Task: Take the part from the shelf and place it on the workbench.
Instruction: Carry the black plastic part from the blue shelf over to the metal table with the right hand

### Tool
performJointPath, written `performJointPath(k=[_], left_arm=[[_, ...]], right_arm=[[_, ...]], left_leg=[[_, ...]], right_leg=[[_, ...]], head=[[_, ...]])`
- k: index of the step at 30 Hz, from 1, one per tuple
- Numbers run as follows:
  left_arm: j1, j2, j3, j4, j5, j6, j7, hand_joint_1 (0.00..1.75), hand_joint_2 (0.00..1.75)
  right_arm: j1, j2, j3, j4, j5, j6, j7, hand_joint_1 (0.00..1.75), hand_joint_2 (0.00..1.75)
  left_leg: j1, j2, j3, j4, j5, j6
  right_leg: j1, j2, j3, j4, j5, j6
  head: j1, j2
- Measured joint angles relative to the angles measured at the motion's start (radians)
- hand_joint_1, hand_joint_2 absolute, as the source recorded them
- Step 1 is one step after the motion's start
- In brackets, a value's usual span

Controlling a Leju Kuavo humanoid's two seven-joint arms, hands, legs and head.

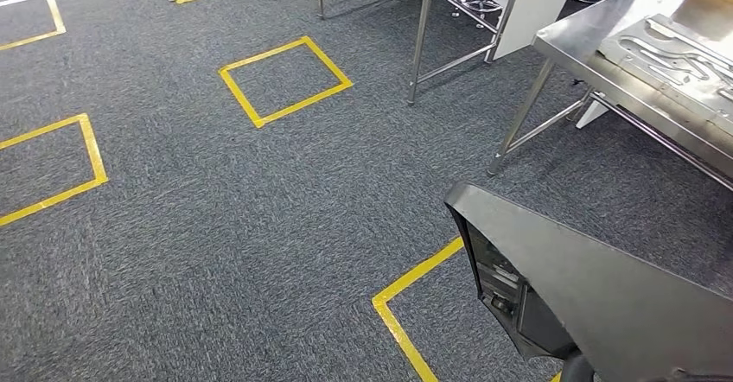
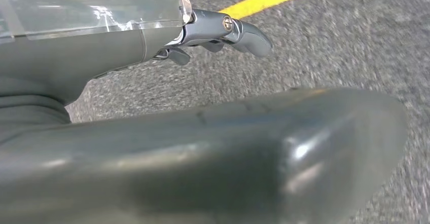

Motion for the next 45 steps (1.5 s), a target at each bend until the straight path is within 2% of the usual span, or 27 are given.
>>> performJointPath(k=[2, 4, 5, 7, 9, 11, 13, 14, 15, 16, 18, 20, 22, 24, 26, 27, 28, 29, 30, 31, 33, 35, 38, 40, 42, 44, 45], left_arm=[[-0.002, 0.000, 0.000, 0.000, 0.000, 0.003, -0.004, 0.00, 0.00], [-0.003, 0.000, 0.000, 0.000, 0.000, 0.004, -0.009, 0.00, 0.00], [-0.004, 0.000, 0.000, 0.000, 0.000, 0.004, -0.012, 0.00, 0.00], [-0.007, -0.001, 0.000, 0.000, 0.000, 0.005, -0.016, 0.00, 0.00], [-0.010, -0.001, 0.000, 0.000, -0.001, 0.006, -0.017, 0.00, 0.00], [-0.007, -0.001, 0.000, 0.000, -0.003, 0.008, -0.018, 0.00, 0.00], [-0.003, -0.001, 0.001, 0.000, -0.004, 0.009, -0.017, 0.00, 0.00], [-0.001, -0.001, 0.001, 0.000, -0.004, 0.010, -0.017, 0.00, 0.00], [-0.001, -0.001, 0.001, 0.000, -0.005, 0.010, -0.016, 0.00, 0.00], [-0.001, -0.001, 0.001, 0.000, -0.006, 0.011, -0.016, 0.00, 0.00], [-0.001, -0.001, 0.001, 0.000, -0.008, 0.011, -0.018, 0.00, 0.00], [-0.001, -0.001, 0.000, 0.000, -0.009, 0.009, -0.028, 0.00, 0.00], [-0.004, -0.001, 0.001, 0.000, -0.009, 0.003, -0.037, 0.00, 0.00], [-0.007, 0.000, 0.001, 0.000, -0.005, -0.006, -0.040, 0.00, 0.00], [-0.005, 0.000, 0.001, 0.000, 0.000, -0.010, -0.039, 0.00, 0.00], [-0.003, 0.000, 0.001, 0.000, 0.002, -0.009, -0.038, 0.00, 0.00], [0.000, -0.001, 0.001, 0.000, 0.002, -0.007, -0.038, 0.00, 0.00], [0.001, -0.001, 0.001, 0.000, 0.002, -0.004, -0.037, 0.00, 0.00], [0.001, -0.001, 0.001, 0.000, 0.002, -0.002, -0.036, 0.00, 0.00], [0.000, -0.001, 0.002, 0.000, 0.002, 0.000, -0.036, 0.00, 0.00], [-0.001, -0.002, 0.002, 0.000, 0.002, 0.001, -0.037, 0.00, 0.00], [-0.002, -0.002, 0.002, 0.000, 0.001, 0.001, -0.038, 0.00, 0.00], [-0.006, -0.002, 0.002, 0.000, 0.001, -0.001, -0.039, 0.00, 0.00], [-0.009, -0.002, 0.002, 0.000, 0.001, -0.002, -0.039, 0.00, 0.00], [-0.006, -0.002, 0.004, 0.000, 0.001, -0.002, -0.040, 0.00, 0.00], [-0.002, -0.002, 0.006, 0.000, -0.002, -0.004, -0.039, 0.00, 0.00], [0.000, -0.002, 0.007, 0.000, -0.004, -0.006, -0.039, 0.00, 0.00]], right_arm=[[-0.001, 0.000, 0.001, -0.001, 0.001, -0.014, 0.003, 1.75, 1.75], [-0.002, -0.001, 0.002, -0.003, -0.003, -0.025, 0.007, 1.75, 1.75], [-0.002, -0.001, 0.002, -0.004, -0.005, -0.029, 0.009, 1.75, 1.75], [-0.001, -0.002, 0.002, -0.006, -0.009, -0.035, 0.010, 1.75, 1.75], [-0.001, -0.003, 0.003, -0.008, -0.011, -0.039, 0.010, 1.75, 1.75], [-0.002, -0.004, 0.003, -0.009, -0.012, -0.043, 0.010, 1.75, 1.75], [-0.003, -0.005, 0.003, -0.009, -0.015, -0.045, 0.010, 1.75, 1.75], [-0.002, -0.005, 0.003, -0.009, -0.016, -0.045, 0.010, 1.75, 1.75], [-0.002, -0.006, 0.003, -0.009, -0.018, -0.046, 0.010, 1.75, 1.75], [-0.002, -0.006, 0.003, -0.010, -0.019, -0.046, 0.010, 1.75, 1.75], [-0.003, -0.007, 0.002, -0.010, -0.019, -0.046, 0.010, 1.75, 1.75], [-0.002, -0.008, 0.001, -0.011, -0.019, -0.048, 0.010, 1.75, 1.75], [0.001, -0.009, 0.000, -0.012, -0.019, -0.051, 0.011, 1.75, 1.75], [0.003, -0.011, -0.001, -0.014, -0.019, -0.054, 0.013, 1.75, 1.75], [0.003, -0.014, -0.001, -0.017, -0.018, -0.056, 0.015, 1.75, 1.75], [0.002, -0.016, -0.002, -0.017, -0.018, -0.057, 0.017, 1.75, 1.75], [0.002, -0.017, -0.002, -0.017, -0.018, -0.058, 0.019, 1.75, 1.75], [0.003, -0.018, -0.002, -0.017, -0.018, -0.058, 0.020, 1.75, 1.75], [0.003, -0.019, -0.002, -0.017, -0.017, -0.058, 0.022, 1.75, 1.75], [0.003, -0.020, -0.003, -0.017, -0.016, -0.058, 0.023, 1.75, 1.75], [0.003, -0.021, -0.003, -0.018, -0.014, -0.058, 0.028, 1.75, 1.75], [0.003, -0.022, -0.003, -0.020, -0.012, -0.058, 0.030, 1.75, 1.75], [0.006, -0.023, -0.004, -0.022, -0.007, -0.059, 0.031, 1.75, 1.75], [0.006, -0.023, -0.004, -0.023, -0.004, -0.058, 0.032, 1.75, 1.75], [0.005, -0.024, -0.004, -0.023, -0.002, -0.058, 0.032, 1.75, 1.75], [0.005, -0.024, -0.004, -0.023, -0.001, -0.058, 0.036, 1.75, 1.75], [0.005, -0.024, -0.004, -0.023, 0.000, -0.058, 0.040, 1.75, 1.75]], left_leg=[[-0.002, 0.023, 0.008, 0.000, -0.006, -0.006], [-0.004, 0.041, 0.017, 0.000, -0.011, -0.016], [-0.005, 0.051, 0.020, -0.001, -0.013, -0.021], [-0.003, 0.067, 0.027, -0.002, -0.018, -0.032], [0.000, 0.023, 0.014, 0.036, -0.047, -0.042], [0.003, -0.041, -0.040, 0.154, -0.112, -0.049], [0.003, -0.057, -0.100, 0.275, -0.155, -0.052], [0.004, -0.058, -0.111, 0.289, -0.146, -0.052], [0.005, -0.060, -0.102, 0.261, -0.116, -0.052], [0.007, -0.070, -0.077, 0.199, -0.074, -0.051], [0.012, -0.119, -0.024, 0.068, -0.016, -0.047], [0.012, -0.148, -0.006, 0.019, -0.008, -0.039], [0.011, -0.127, -0.004, 0.013, -0.005, -0.028], [0.013, -0.101, 0.000, 0.003, 0.003, -0.014], [0.013, -0.072, 0.002, -0.003, 0.006, -0.006], [0.011, -0.056, 0.001, -0.004, 0.005, -0.004], [0.009, -0.039, 0.001, -0.003, 0.004, -0.004], [0.008, -0.023, 0.002, -0.003, 0.001, -0.004], [0.008, -0.008, 0.004, -0.003, -0.001, -0.005], [0.008, 0.006, 0.007, -0.003, -0.004, -0.007], [0.006, 0.029, 0.018, -0.004, -0.012, -0.013], [0.004, 0.047, 0.029, -0.005, -0.018, -0.024], [0.003, 0.068, 0.041, -0.008, -0.024, -0.041], [0.006, 0.025, 0.026, 0.037, -0.059, -0.050], [0.009, -0.037, -0.032, 0.161, -0.127, -0.054], [0.009, -0.055, -0.092, 0.276, -0.164, -0.054], [0.009, -0.057, -0.101, 0.285, -0.151, -0.052]], right_leg=[[0.004, -0.041, 0.081, -0.143, 0.061, -0.008], [0.012, -0.078, 0.128, -0.232, 0.083, -0.020], [0.016, -0.080, 0.129, -0.238, 0.081, -0.025], [0.014, -0.052, 0.127, -0.246, 0.087, -0.035], [0.006, -0.026, 0.131, -0.258, 0.097, -0.046], [0.003, -0.001, 0.131, -0.262, 0.101, -0.053], [0.004, 0.030, 0.129, -0.259, 0.100, -0.054], [0.004, 0.048, 0.129, -0.256, 0.100, -0.054], [0.004, 0.065, 0.130, -0.253, 0.099, -0.053], [0.003, 0.081, 0.131, -0.250, 0.098, -0.051], [0.003, 0.109, 0.127, -0.240, 0.093, -0.043], [0.002, 0.131, 0.118, -0.233, 0.093, -0.031], [0.000, 0.152, 0.111, -0.235, 0.097, -0.018], [0.002, 0.115, 0.098, -0.213, 0.081, -0.008], [0.005, 0.042, 0.050, -0.115, 0.023, -0.001], [0.004, 0.020, 0.015, -0.045, -0.010, 0.001], [0.003, 0.011, -0.015, 0.013, -0.031, 0.003], [0.002, 0.008, -0.028, 0.039, -0.031, 0.004], [0.001, 0.004, -0.022, 0.028, -0.013, 0.004], [0.001, -0.005, 0.007, -0.026, 0.020, 0.003], [0.006, -0.048, 0.085, -0.171, 0.078, -0.006], [0.012, -0.074, 0.123, -0.240, 0.095, -0.018], [0.013, -0.042, 0.120, -0.246, 0.098, -0.032], [0.005, -0.018, 0.123, -0.256, 0.104, -0.044], [0.003, 0.007, 0.123, -0.258, 0.107, -0.052], [0.006, 0.037, 0.121, -0.256, 0.107, -0.055], [0.008, 0.053, 0.122, -0.255, 0.107, -0.055]], head=[[0.000, 0.000], [-0.001, 0.000], [-0.001, 0.000], [0.000, 0.000], [-0.003, 0.000], [-0.006, 0.000], [-0.007, 0.000], [-0.007, 0.000], [-0.007, 0.000], [-0.007, 0.000], [-0.006, 0.000], [-0.006, 0.000], [-0.007, 0.000], [-0.004, 0.000], [0.000, 0.000], [0.001, 0.000], [0.001, 0.000], [0.001, 0.000], [0.001, 0.000], [0.001, 0.000], [0.001, 0.000], [0.002, 0.000], [0.005, 0.000], [0.002, 0.000], [-0.002, 0.000], [-0.003, 0.000], [-0.003, 0.000]])
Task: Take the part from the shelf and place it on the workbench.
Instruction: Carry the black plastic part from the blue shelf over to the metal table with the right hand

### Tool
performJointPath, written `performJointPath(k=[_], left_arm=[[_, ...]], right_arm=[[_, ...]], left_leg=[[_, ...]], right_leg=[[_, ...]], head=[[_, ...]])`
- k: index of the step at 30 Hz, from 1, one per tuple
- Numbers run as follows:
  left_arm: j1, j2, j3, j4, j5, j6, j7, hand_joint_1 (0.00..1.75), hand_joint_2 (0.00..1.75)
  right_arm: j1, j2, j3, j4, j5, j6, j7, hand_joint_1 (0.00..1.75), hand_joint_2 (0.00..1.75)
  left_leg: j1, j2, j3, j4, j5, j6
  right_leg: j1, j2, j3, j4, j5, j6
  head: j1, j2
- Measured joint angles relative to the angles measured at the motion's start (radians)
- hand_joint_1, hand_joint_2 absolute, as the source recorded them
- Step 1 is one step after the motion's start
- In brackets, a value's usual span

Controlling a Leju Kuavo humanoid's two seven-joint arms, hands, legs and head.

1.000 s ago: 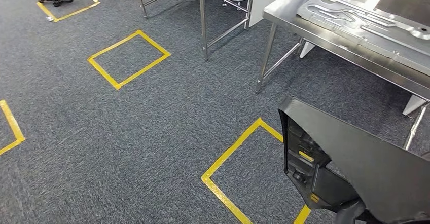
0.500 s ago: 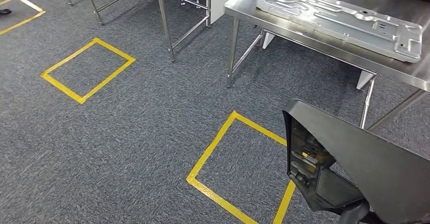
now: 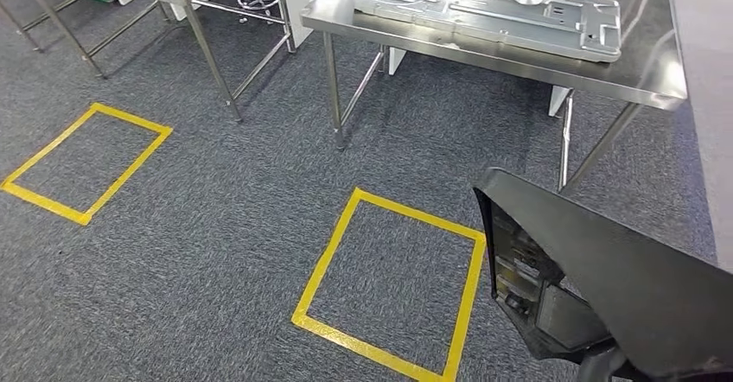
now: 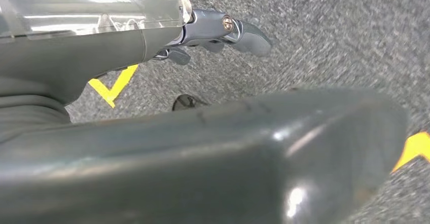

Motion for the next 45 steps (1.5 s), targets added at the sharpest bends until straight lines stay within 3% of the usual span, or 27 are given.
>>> performJointPath(k=[1, 2, 4, 6, 8, 9, 10, 12, 13, 14, 15, 16, 19, 21, 23, 25, 27, 29, 30, 31, 33, 35, 39, 41, 44, 45], left_arm=[[0.001, 0.000, 0.001, 0.000, -0.003, -0.002, 0.001, 0.00, 0.00], [0.002, 0.001, 0.001, 0.000, -0.005, -0.003, 0.001, 0.00, 0.00], [0.001, 0.007, 0.003, 0.000, -0.007, -0.003, 0.002, 0.00, 0.00], [0.001, 0.015, 0.007, 0.000, -0.006, -0.001, 0.000, 0.00, 0.00], [-0.001, 0.019, 0.010, 0.000, -0.005, 0.000, -0.005, 0.00, 0.00], [-0.002, 0.021, 0.010, -0.001, -0.004, 0.000, -0.007, 0.00, 0.00], [-0.003, 0.024, 0.010, -0.001, -0.005, 0.000, -0.009, 0.00, 0.00], [-0.002, 0.030, 0.011, -0.001, -0.007, 0.001, -0.012, 0.00, 0.00], [0.000, 0.033, 0.011, -0.001, -0.009, 0.001, -0.012, 0.00, 0.00], [0.003, 0.035, 0.011, -0.002, -0.010, 0.002, -0.012, 0.00, 0.00], [0.004, 0.036, 0.011, -0.002, -0.011, 0.002, -0.013, 0.00, 0.00], [0.004, 0.037, 0.011, -0.002, -0.011, 0.001, -0.013, 0.00, 0.00], [-0.001, 0.037, 0.011, -0.002, -0.008, -0.004, -0.018, 0.00, 0.00], [-0.004, 0.038, 0.012, -0.002, -0.007, -0.006, -0.021, 0.00, 0.00], [-0.006, 0.038, 0.012, -0.002, -0.008, -0.008, -0.022, 0.00, 0.00], [-0.008, 0.039, 0.012, -0.002, -0.013, -0.009, -0.019, 0.00, 0.00], [-0.007, 0.040, 0.012, -0.002, -0.021, -0.012, -0.015, 0.00, 0.00], [-0.002, 0.040, 0.012, -0.002, -0.028, -0.016, -0.012, 0.00, 0.00], [0.000, 0.039, 0.012, -0.002, -0.030, -0.019, -0.012, 0.00, 0.00], [0.002, 0.039, 0.012, -0.002, -0.033, -0.021, -0.011, 0.00, 0.00], [0.003, 0.040, 0.012, -0.002, -0.035, -0.023, -0.010, 0.00, 0.00], [0.002, 0.043, 0.012, -0.002, -0.035, -0.023, -0.008, 0.00, 0.00], [0.002, 0.044, 0.012, -0.002, -0.034, -0.024, -0.002, 0.00, 0.00], [0.002, 0.042, 0.013, -0.002, -0.035, -0.024, 0.001, 0.00, 0.00], [0.002, 0.042, 0.013, -0.002, -0.038, -0.024, 0.004, 0.00, 0.00], [0.002, 0.042, 0.013, -0.002, -0.040, -0.024, 0.005, 0.00, 0.00]], right_arm=[[0.000, 0.000, 0.000, 0.000, 0.001, 0.000, 0.004, 1.75, 1.75], [0.000, -0.001, 0.000, 0.000, 0.002, 0.000, 0.008, 1.75, 1.75], [-0.001, -0.002, 0.001, 0.000, 0.002, 0.000, 0.011, 1.75, 1.75], [-0.002, -0.005, 0.001, 0.000, 0.001, 0.000, 0.013, 1.75, 1.75], [-0.001, -0.009, 0.001, 0.000, -0.002, 0.002, 0.017, 1.75, 1.75], [-0.001, -0.012, 0.001, 0.000, -0.003, 0.004, 0.019, 1.75, 1.75], [-0.002, -0.014, 0.001, 0.000, -0.004, 0.006, 0.020, 1.75, 1.75], [-0.006, -0.020, 0.001, 0.000, -0.005, 0.014, 0.024, 1.75, 1.75], [-0.009, -0.023, 0.001, 0.000, -0.004, 0.018, 0.028, 1.75, 1.75], [-0.011, -0.026, 0.001, 0.001, -0.002, 0.024, 0.037, 1.75, 1.75], [-0.011, -0.029, 0.001, 0.002, 0.003, 0.030, 0.053, 1.75, 1.75], [-0.012, -0.031, 0.000, 0.004, 0.010, 0.038, 0.078, 1.75, 1.75], [-0.013, -0.035, -0.007, 0.013, 0.028, 0.059, 0.151, 1.75, 1.75], [-0.016, -0.037, -0.011, 0.019, 0.033, 0.061, 0.168, 1.75, 1.75], [-0.019, -0.038, -0.017, 0.022, 0.046, 0.058, 0.180, 1.75, 1.75], [-0.025, -0.039, -0.027, 0.023, 0.065, 0.051, 0.196, 1.75, 1.75], [-0.044, -0.043, -0.043, 0.023, 0.073, 0.046, 0.214, 1.75, 1.75], [-0.072, -0.054, -0.063, 0.023, 0.062, 0.041, 0.230, 1.75, 1.75], [-0.086, -0.061, -0.075, 0.023, 0.052, 0.040, 0.236, 1.75, 1.75], [-0.100, -0.069, -0.088, 0.023, 0.039, 0.042, 0.242, 1.75, 1.75], [-0.126, -0.084, -0.119, 0.022, 0.016, 0.055, 0.252, 1.75, 1.75], [-0.149, -0.096, -0.149, 0.022, 0.002, 0.069, 0.258, 1.75, 1.75], [-0.177, -0.112, -0.192, 0.023, 0.001, 0.086, 0.270, 1.75, 1.75], [-0.193, -0.122, -0.212, 0.023, 0.003, 0.096, 0.280, 1.75, 1.75], [-0.222, -0.144, -0.244, 0.027, 0.004, 0.116, 0.306, 1.75, 1.75], [-0.231, -0.152, -0.255, 0.031, 0.004, 0.124, 0.318, 1.75, 1.75]], left_leg=[[0.000, -0.004, 0.009, -0.031, 0.032, 0.003], [0.000, -0.016, 0.034, -0.098, 0.076, 0.009], [0.001, -0.067, 0.084, -0.229, 0.137, 0.019], [-0.002, -0.095, 0.100, -0.277, 0.147, 0.025], [-0.002, -0.072, 0.105, -0.286, 0.152, 0.032], [0.000, -0.059, 0.109, -0.293, 0.156, 0.038], [0.003, -0.044, 0.112, -0.300, 0.161, 0.043], [0.004, -0.015, 0.115, -0.307, 0.163, 0.050], [0.003, 0.002, 0.115, -0.307, 0.162, 0.051], [0.002, 0.017, 0.115, -0.306, 0.160, 0.050], [0.002, 0.029, 0.116, -0.306, 0.158, 0.048], [0.002, 0.039, 0.118, -0.305, 0.155, 0.044], [0.002, 0.053, 0.126, -0.300, 0.145, 0.032], [0.000, 0.056, 0.129, -0.300, 0.138, 0.020], [0.000, 0.059, 0.135, -0.304, 0.130, 0.005], [0.004, 0.043, 0.131, -0.278, 0.112, -0.007], [0.007, 0.014, 0.080, -0.170, 0.061, -0.011], [0.008, 0.003, -0.005, -0.029, 0.013, -0.011], [0.007, 0.002, -0.034, 0.007, 0.014, -0.009], [0.007, 0.001, -0.045, 0.005, 0.038, -0.005], [0.001, -0.001, -0.015, -0.111, 0.132, 0.011], [-0.007, -0.005, 0.028, -0.223, 0.186, 0.029], [-0.014, -0.008, 0.062, -0.278, 0.180, 0.050], [-0.008, -0.007, 0.092, -0.299, 0.177, 0.059], [-0.005, -0.006, 0.120, -0.310, 0.160, 0.064], [-0.004, -0.005, 0.129, -0.310, 0.152, 0.062]], right_leg=[[0.001, 0.016, 0.001, 0.002, 0.000, 0.000], [0.002, 0.032, 0.002, 0.004, -0.001, 0.001], [0.003, 0.059, -0.001, 0.009, -0.002, 0.005], [-0.001, 0.083, -0.009, 0.013, -0.001, 0.016], [-0.004, 0.104, -0.015, 0.013, 0.003, 0.030], [-0.003, 0.095, -0.018, 0.018, 0.000, 0.035], [-0.001, 0.069, -0.029, 0.038, -0.014, 0.039], [0.000, -0.006, -0.077, 0.136, -0.071, 0.047], [-0.003, -0.030, -0.111, 0.202, -0.103, 0.051], [-0.007, -0.041, -0.138, 0.254, -0.121, 0.055], [-0.011, -0.046, -0.148, 0.274, -0.119, 0.059], [-0.015, -0.050, -0.136, 0.253, -0.098, 0.062], [-0.021, -0.065, -0.030, 0.062, -0.013, 0.062], [-0.016, -0.071, 0.000, 0.010, -0.008, 0.052], [-0.012, -0.065, 0.001, 0.010, -0.016, 0.037], [-0.014, -0.059, 0.008, 0.005, -0.020, 0.022], [-0.014, -0.054, 0.017, 0.002, -0.025, 0.009], [-0.008, -0.046, 0.026, 0.002, -0.033, 0.001], [-0.005, -0.040, 0.033, 0.003, -0.037, -0.001], [-0.002, -0.034, 0.042, 0.003, -0.043, -0.001], [0.003, -0.025, 0.065, 0.003, -0.059, 0.001], [0.005, -0.020, 0.080, 0.002, -0.075, 0.008], [0.001, -0.019, 0.093, 0.012, -0.074, 0.034], [0.000, -0.028, 0.066, 0.072, -0.081, 0.044], [-0.008, -0.038, -0.057, 0.238, -0.146, 0.058], [-0.012, -0.040, -0.092, 0.267, -0.161, 0.064]], head=[[0.000, 0.000], [0.000, 0.000], [0.001, 0.000], [0.001, 0.000], [0.000, 0.000], [0.001, 0.000], [0.004, 0.000], [0.010, 0.000], [0.013, 0.000], [0.013, 0.000], [0.013, 0.000], [0.013, 0.000], [0.013, 0.000], [0.014, 0.000], [0.015, 0.000], [0.012, 0.000], [0.007, 0.000], [0.004, 0.000], [0.004, 0.000], [0.004, 0.000], [0.004, 0.000], [0.006, 0.000], [0.008, 0.000], [0.012, 0.000], [0.016, 0.000], [0.016, 0.000]])
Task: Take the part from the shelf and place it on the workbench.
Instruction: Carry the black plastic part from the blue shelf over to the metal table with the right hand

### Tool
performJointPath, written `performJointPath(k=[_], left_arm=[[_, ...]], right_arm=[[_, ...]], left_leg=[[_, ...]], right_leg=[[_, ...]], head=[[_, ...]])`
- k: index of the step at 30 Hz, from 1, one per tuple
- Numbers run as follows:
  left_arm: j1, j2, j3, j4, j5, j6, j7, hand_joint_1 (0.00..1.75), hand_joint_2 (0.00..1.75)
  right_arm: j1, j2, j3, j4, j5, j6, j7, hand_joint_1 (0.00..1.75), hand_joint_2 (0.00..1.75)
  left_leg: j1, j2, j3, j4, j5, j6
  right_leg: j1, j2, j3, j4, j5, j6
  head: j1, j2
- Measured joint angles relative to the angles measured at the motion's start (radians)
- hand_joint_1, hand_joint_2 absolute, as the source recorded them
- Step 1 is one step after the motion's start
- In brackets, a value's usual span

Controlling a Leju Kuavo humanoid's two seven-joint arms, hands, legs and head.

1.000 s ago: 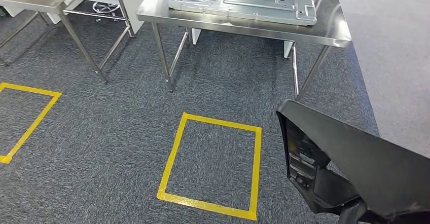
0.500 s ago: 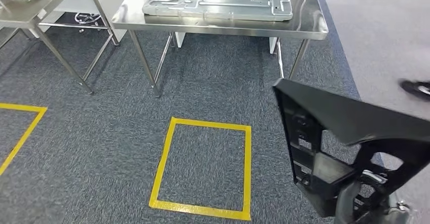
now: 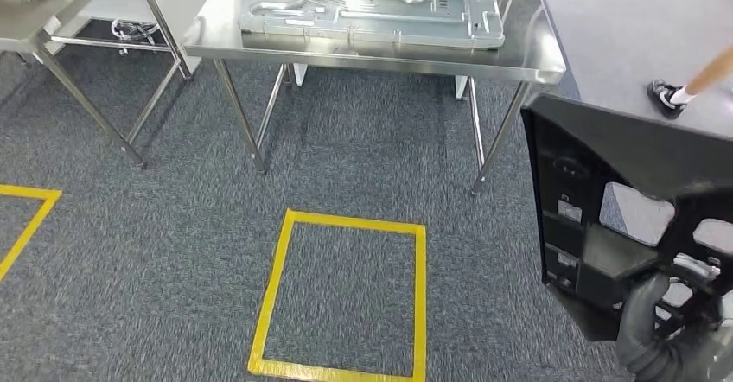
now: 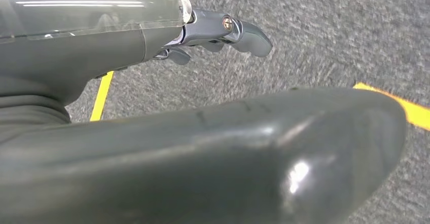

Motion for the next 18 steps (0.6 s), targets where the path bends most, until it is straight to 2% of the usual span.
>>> performJointPath(k=[1, 2, 3, 4, 6, 7, 9, 11, 17, 18], left_arm=[[0.001, 0.000, 0.000, 0.000, -0.003, 0.000, 0.002, 0.00, 0.00], [0.002, 0.000, 0.000, 0.000, -0.006, -0.001, 0.003, 0.00, 0.00], [0.003, 0.000, 0.000, 0.000, -0.008, -0.002, 0.004, 0.00, 0.00], [0.003, 0.000, 0.000, 0.000, -0.010, -0.002, 0.005, 0.00, 0.00], [0.000, 0.001, 0.000, 0.000, -0.014, -0.004, 0.006, 0.00, 0.00], [-0.002, 0.003, 0.000, 0.000, -0.015, -0.007, 0.006, 0.00, 0.00], [-0.008, 0.007, 0.000, 0.000, -0.015, -0.013, 0.007, 0.00, 0.00], [-0.013, 0.011, 0.000, 0.000, -0.015, -0.018, 0.009, 0.00, 0.00], [-0.016, 0.012, 0.001, 0.000, -0.015, -0.019, 0.012, 0.00, 0.00], [-0.018, 0.013, 0.001, 0.000, -0.018, -0.019, 0.015, 0.00, 0.00]], right_arm=[[-0.011, -0.009, -0.012, 0.004, -0.001, 0.011, 0.016, 1.75, 1.75], [-0.027, -0.022, -0.026, 0.009, -0.007, 0.026, 0.036, 1.75, 1.75], [-0.048, -0.038, -0.043, 0.016, -0.019, 0.046, 0.062, 1.75, 1.75], [-0.077, -0.058, -0.062, 0.027, -0.037, 0.071, 0.090, 1.75, 1.75], [-0.163, -0.111, -0.109, 0.066, -0.089, 0.135, 0.156, 1.75, 1.75], [-0.221, -0.145, -0.134, 0.094, -0.118, 0.175, 0.196, 1.75, 1.75], [-0.363, -0.223, -0.171, 0.167, -0.164, 0.261, 0.283, 1.75, 1.75], [-0.477, -0.282, -0.184, 0.228, -0.179, 0.312, 0.340, 1.75, 1.75], [-0.532, -0.305, -0.184, 0.255, -0.171, 0.322, 0.359, 1.75, 1.75], [-0.593, -0.319, -0.179, 0.285, -0.148, 0.318, 0.377, 1.75, 1.75]], left_leg=[[0.001, 0.000, 0.011, 0.000, -0.010, -0.003], [0.003, 0.000, 0.026, 0.000, -0.020, -0.006], [0.005, 0.001, 0.040, 0.000, -0.032, -0.011], [0.006, 0.003, 0.053, 0.001, -0.044, -0.016], [0.005, 0.008, 0.064, 0.001, -0.064, -0.028], [0.003, 0.013, 0.068, 0.003, -0.068, -0.034], [0.004, 0.021, 0.071, 0.013, -0.069, -0.046], [0.005, 0.020, 0.065, 0.045, -0.064, -0.051], [0.006, 0.015, 0.046, 0.085, -0.062, -0.053], [0.006, 0.012, 0.005, 0.143, -0.081, -0.055]], right_leg=[[-0.004, -0.002, -0.019, -0.002, 0.003, 0.005], [-0.007, -0.004, -0.023, -0.034, 0.028, 0.009], [-0.011, -0.008, -0.014, -0.092, 0.075, 0.012], [-0.014, -0.014, -0.003, -0.152, 0.134, 0.014], [-0.011, -0.021, 0.007, -0.226, 0.204, 0.005], [-0.009, -0.019, 0.005, -0.235, 0.214, -0.003], [-0.009, -0.006, 0.010, -0.236, 0.208, -0.021], [-0.010, 0.000, 0.022, -0.240, 0.202, -0.032], [-0.011, 0.000, 0.029, -0.241, 0.199, -0.037], [-0.010, 0.001, 0.032, -0.241, 0.194, -0.039]], head=[[0.000, 0.000], [0.000, 0.000], [0.000, 0.000], [0.001, 0.000], [0.002, 0.000], [0.001, 0.000], [-0.002, 0.000], [-0.002, 0.000], [-0.002, 0.000], [-0.003, 0.000]])
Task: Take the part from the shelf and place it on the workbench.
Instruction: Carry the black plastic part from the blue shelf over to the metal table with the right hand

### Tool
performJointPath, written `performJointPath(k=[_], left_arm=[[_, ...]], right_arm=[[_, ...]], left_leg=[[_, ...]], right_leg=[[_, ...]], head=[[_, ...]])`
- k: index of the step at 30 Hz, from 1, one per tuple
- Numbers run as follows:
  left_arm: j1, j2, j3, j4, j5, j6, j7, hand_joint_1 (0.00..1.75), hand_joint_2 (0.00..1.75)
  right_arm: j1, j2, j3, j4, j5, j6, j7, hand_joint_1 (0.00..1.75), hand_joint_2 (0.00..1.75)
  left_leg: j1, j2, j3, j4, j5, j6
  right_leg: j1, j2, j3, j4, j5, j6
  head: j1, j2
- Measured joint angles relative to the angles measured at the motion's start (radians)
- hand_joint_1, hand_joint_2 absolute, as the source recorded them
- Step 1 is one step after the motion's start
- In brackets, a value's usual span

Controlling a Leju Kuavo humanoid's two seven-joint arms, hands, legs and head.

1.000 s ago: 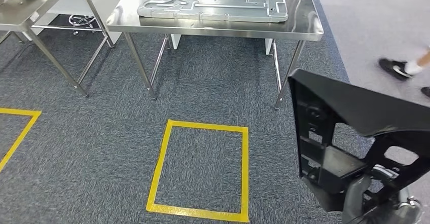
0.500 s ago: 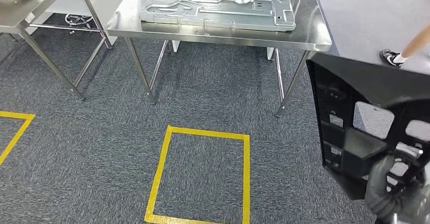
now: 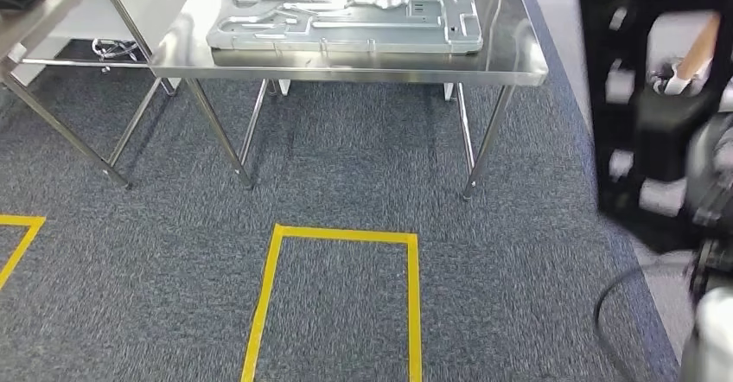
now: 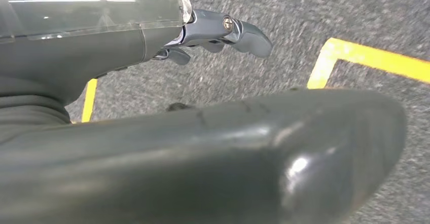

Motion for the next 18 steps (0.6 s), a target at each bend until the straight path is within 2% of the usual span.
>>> performJointPath(k=[1, 2, 3, 4, 5, 6, 8, 10, 12, 14, 15, 16, 17, 18], left_arm=[[-0.001, 0.001, 0.000, 0.000, -0.003, 0.000, 0.004, 0.00, 0.00], [0.000, 0.002, 0.000, 0.000, -0.006, 0.000, 0.009, 0.00, 0.00], [0.003, 0.004, 0.000, 0.000, -0.009, 0.001, 0.013, 0.00, 0.00], [0.007, 0.007, 0.000, 0.000, -0.012, 0.001, 0.016, 0.00, 0.00], [0.010, 0.010, 0.000, 0.000, -0.016, 0.001, 0.020, 0.00, 0.00], [0.011, 0.012, 0.000, 0.000, -0.021, 0.000, 0.023, 0.00, 0.00], [0.008, 0.014, -0.001, 0.000, -0.041, -0.003, 0.028, 0.00, 0.00], [-0.001, 0.016, -0.014, 0.000, -0.082, -0.013, 0.034, 0.00, 0.00], [-0.013, 0.019, -0.034, 0.000, -0.117, -0.022, 0.043, 0.00, 0.00], [-0.018, 0.021, -0.047, 0.000, -0.126, -0.025, 0.051, 0.00, 0.00], [-0.018, 0.020, -0.051, 0.001, -0.127, -0.026, 0.053, 0.00, 0.00], [-0.018, 0.020, -0.054, 0.001, -0.127, -0.026, 0.054, 0.00, 0.00], [-0.018, 0.020, -0.055, 0.001, -0.127, -0.026, 0.055, 0.00, 0.00], [-0.019, 0.019, -0.056, 0.002, -0.127, -0.026, 0.055, 0.00, 0.00]], right_arm=[[-0.070, -0.017, 0.007, 0.035, 0.027, -0.004, 0.021, 1.75, 1.75], [-0.168, -0.041, 0.027, 0.088, 0.059, -0.011, 0.049, 1.75, 1.75], [-0.266, -0.062, 0.049, 0.140, 0.091, -0.017, 0.074, 1.75, 1.75], [-0.326, -0.072, 0.073, 0.174, 0.114, -0.017, 0.086, 1.75, 1.75], [-0.387, -0.079, 0.102, 0.207, 0.151, -0.014, 0.098, 1.75, 1.75], [-0.427, -0.076, 0.131, 0.227, 0.206, -0.003, 0.106, 1.75, 1.75], [-0.518, -0.063, 0.219, 0.273, 0.392, 0.036, 0.140, 1.75, 1.75], [-0.599, -0.058, 0.334, 0.305, 0.621, 0.112, 0.181, 1.75, 1.75], [-0.654, -0.069, 0.442, 0.320, 0.801, 0.209, 0.184, 1.75, 1.75], [-0.686, -0.073, 0.542, 0.343, 0.928, 0.283, 0.138, 1.75, 1.75], [-0.697, -0.070, 0.595, 0.363, 0.986, 0.305, 0.109, 1.75, 1.75], [-0.704, -0.065, 0.650, 0.389, 1.042, 0.318, 0.080, 1.75, 1.75], [-0.708, -0.059, 0.703, 0.417, 1.089, 0.322, 0.057, 1.75, 1.75], [-0.710, -0.053, 0.752, 0.445, 1.125, 0.322, 0.041, 1.75, 1.75]], left_leg=[[0.000, -0.003, -0.049, 0.066, -0.026, -0.002], [-0.004, -0.004, -0.099, 0.084, -0.022, 0.007], [-0.011, -0.007, -0.142, 0.072, 0.014, 0.022], [-0.019, -0.010, -0.154, 0.015, 0.067, 0.041], [-0.029, -0.012, -0.155, -0.055, 0.127, 0.057], [-0.035, -0.015, -0.152, -0.084, 0.158, 0.066], [-0.039, -0.012, -0.137, -0.108, 0.159, 0.070], [-0.036, -0.008, -0.109, -0.131, 0.162, 0.075], [-0.030, -0.011, -0.089, -0.143, 0.161, 0.077], [-0.025, -0.017, -0.078, -0.144, 0.151, 0.075], [-0.022, -0.018, -0.070, -0.144, 0.144, 0.071], [-0.018, -0.019, -0.060, -0.143, 0.136, 0.067], [-0.014, -0.019, -0.049, -0.142, 0.127, 0.061], [-0.011, -0.020, -0.038, -0.140, 0.117, 0.056]], right_leg=[[0.002, 0.001, 0.004, 0.000, -0.006, -0.003], [0.008, 0.000, 0.024, 0.000, -0.023, -0.006], [0.015, 0.000, 0.046, -0.001, -0.041, -0.010], [0.021, -0.001, 0.068, -0.002, -0.058, -0.010], [0.025, 0.000, 0.088, -0.005, -0.073, -0.007], [0.023, 0.003, 0.093, -0.006, -0.075, -0.003], [0.018, 0.011, 0.094, -0.002, -0.067, 0.010], [0.016, 0.006, 0.082, 0.030, -0.068, 0.021], [0.013, -0.002, 0.030, 0.122, -0.105, 0.028], [0.009, -0.003, -0.046, 0.227, -0.153, 0.036], [0.006, -0.004, -0.072, 0.248, -0.162, 0.041], [0.003, -0.006, -0.083, 0.235, -0.149, 0.047], [0.000, -0.008, -0.076, 0.190, -0.114, 0.051], [-0.003, -0.010, -0.058, 0.120, -0.058, 0.056]], head=[[-0.001, 0.000], [-0.002, 0.000], [-0.002, 0.000], [0.000, 0.000], [0.001, 0.000], [0.002, 0.000], [0.002, 0.000], [0.000, 0.000], [-0.001, 0.000], [-0.002, 0.000], [-0.002, 0.000], [-0.002, 0.000], [-0.002, 0.000], [-0.001, 0.000]])
